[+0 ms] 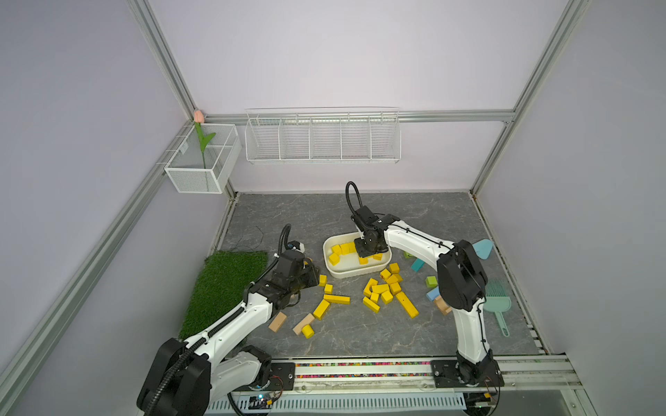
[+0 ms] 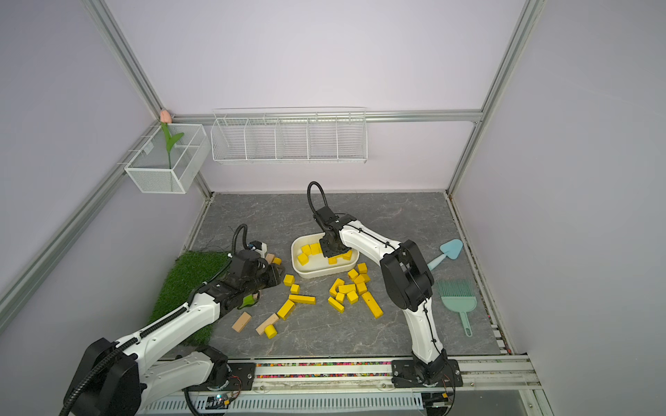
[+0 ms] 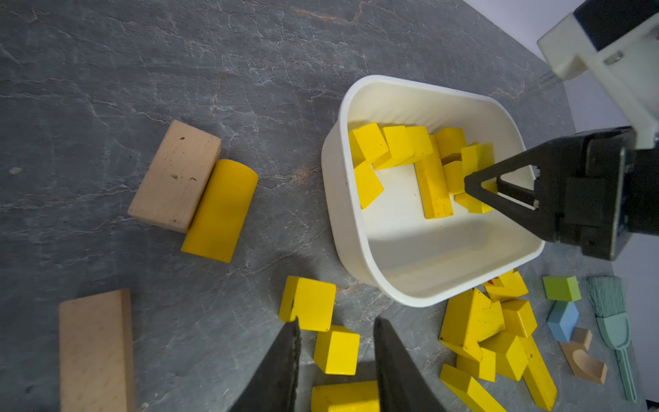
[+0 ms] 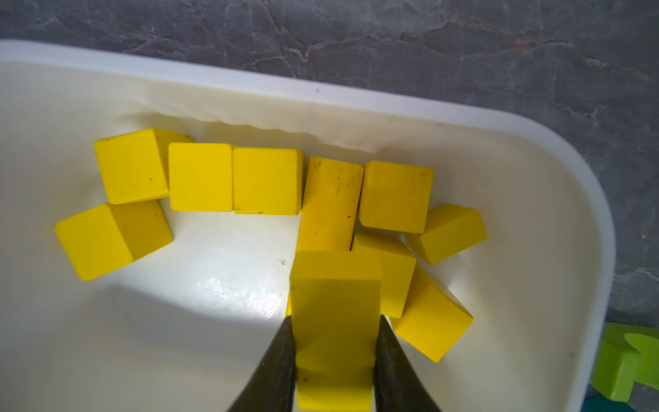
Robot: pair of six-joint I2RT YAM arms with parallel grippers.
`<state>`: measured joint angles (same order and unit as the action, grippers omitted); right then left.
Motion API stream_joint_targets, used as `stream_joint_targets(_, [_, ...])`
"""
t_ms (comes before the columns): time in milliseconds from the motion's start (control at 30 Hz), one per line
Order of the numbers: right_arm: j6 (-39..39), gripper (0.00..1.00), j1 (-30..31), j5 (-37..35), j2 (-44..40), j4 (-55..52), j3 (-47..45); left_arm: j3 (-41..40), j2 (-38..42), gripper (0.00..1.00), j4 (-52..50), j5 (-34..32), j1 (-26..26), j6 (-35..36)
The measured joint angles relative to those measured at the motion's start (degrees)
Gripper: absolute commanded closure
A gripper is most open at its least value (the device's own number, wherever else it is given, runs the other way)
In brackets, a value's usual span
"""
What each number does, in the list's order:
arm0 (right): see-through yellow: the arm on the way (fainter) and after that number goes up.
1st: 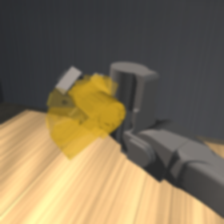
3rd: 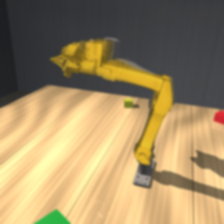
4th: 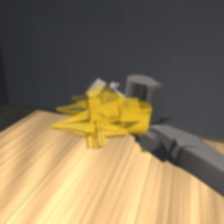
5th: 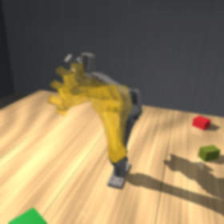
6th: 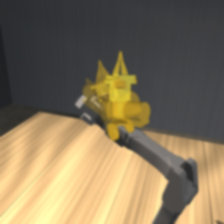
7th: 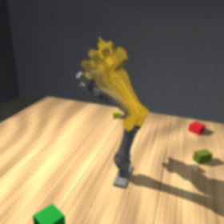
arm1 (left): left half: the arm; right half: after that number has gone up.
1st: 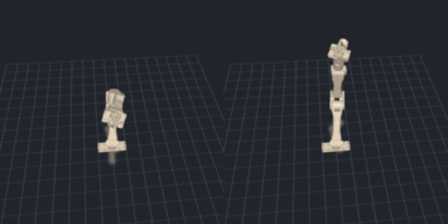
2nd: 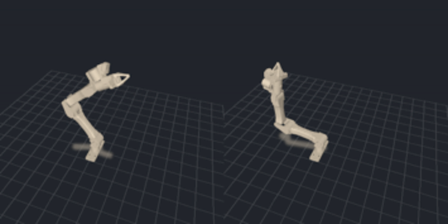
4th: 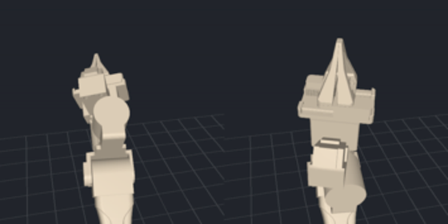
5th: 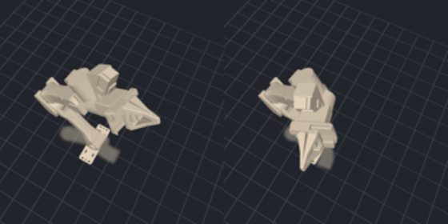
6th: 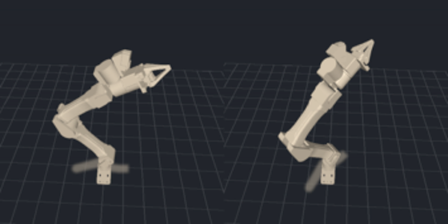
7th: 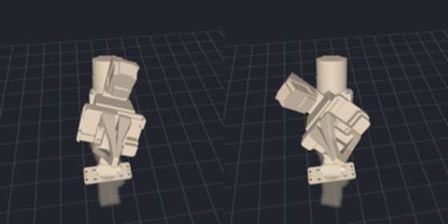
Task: Pick out the yellow building blocks
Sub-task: Place the building block in the storage box.
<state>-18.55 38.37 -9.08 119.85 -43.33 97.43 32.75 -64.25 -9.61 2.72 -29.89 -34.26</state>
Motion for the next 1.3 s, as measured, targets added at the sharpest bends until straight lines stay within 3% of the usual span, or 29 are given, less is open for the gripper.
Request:
stream_joint_targets(300, [-0.7, 0.92, -2.9, 3.0, 1.2, 1.4, 1.3, 0.0, -0.7, 0.63, 0.1, 0.4, 0.2, 0.0])
stream_joint_targets(1067, [-0.7, 0.86, -2.6, 7.4, 6.8, 1.1, 7.2, 0.0, -0.7, 0.63, 0.3, 0.8, 0.7, 0.0])
stream_joint_targets(1300, [-0.8, 0.78, -2.6, 7.3, 7.7, 0.5, 7.8, 0.0, -0.7, 0.63, 0.3, 1.0, 0.8, 0.0])
